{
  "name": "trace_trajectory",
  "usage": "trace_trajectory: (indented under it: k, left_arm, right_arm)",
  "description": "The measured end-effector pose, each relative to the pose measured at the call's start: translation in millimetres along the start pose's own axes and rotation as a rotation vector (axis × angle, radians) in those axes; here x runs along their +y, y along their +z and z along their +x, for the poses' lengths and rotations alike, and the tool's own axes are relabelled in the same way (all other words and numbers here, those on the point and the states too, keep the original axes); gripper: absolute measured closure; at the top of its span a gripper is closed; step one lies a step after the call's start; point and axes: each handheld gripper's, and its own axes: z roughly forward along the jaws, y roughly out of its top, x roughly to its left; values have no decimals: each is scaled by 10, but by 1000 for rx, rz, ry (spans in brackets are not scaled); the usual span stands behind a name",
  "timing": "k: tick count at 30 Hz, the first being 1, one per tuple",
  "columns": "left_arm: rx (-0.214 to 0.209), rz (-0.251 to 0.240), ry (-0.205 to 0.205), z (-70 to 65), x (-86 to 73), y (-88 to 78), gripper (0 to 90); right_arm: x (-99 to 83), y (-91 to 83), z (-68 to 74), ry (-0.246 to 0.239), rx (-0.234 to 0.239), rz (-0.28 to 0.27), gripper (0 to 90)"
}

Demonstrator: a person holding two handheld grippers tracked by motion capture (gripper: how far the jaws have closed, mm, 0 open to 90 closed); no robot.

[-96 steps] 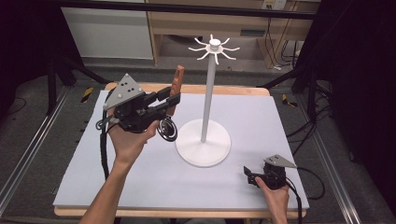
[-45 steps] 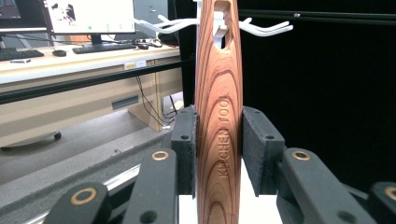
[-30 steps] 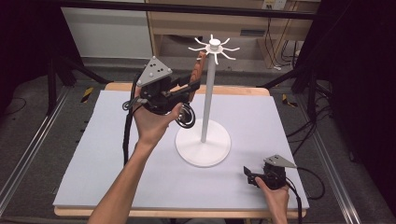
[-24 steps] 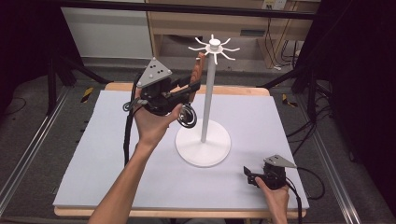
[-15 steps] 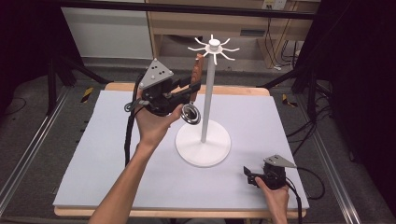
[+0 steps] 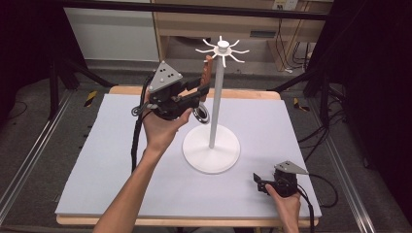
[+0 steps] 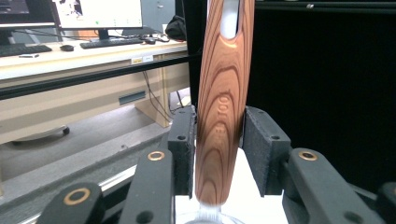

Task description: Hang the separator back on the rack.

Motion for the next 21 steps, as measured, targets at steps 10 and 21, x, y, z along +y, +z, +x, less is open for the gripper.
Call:
trace_trajectory:
  k: [10,21]
  left_arm:
    - [-5,5,16,7,-47,-97,595]
    - [14,37,5,117,-295,-273,494]
  right_arm:
    - [1,3,-4,-4,2,2,67]
    - [1,10,-11,-7,0,3,67]
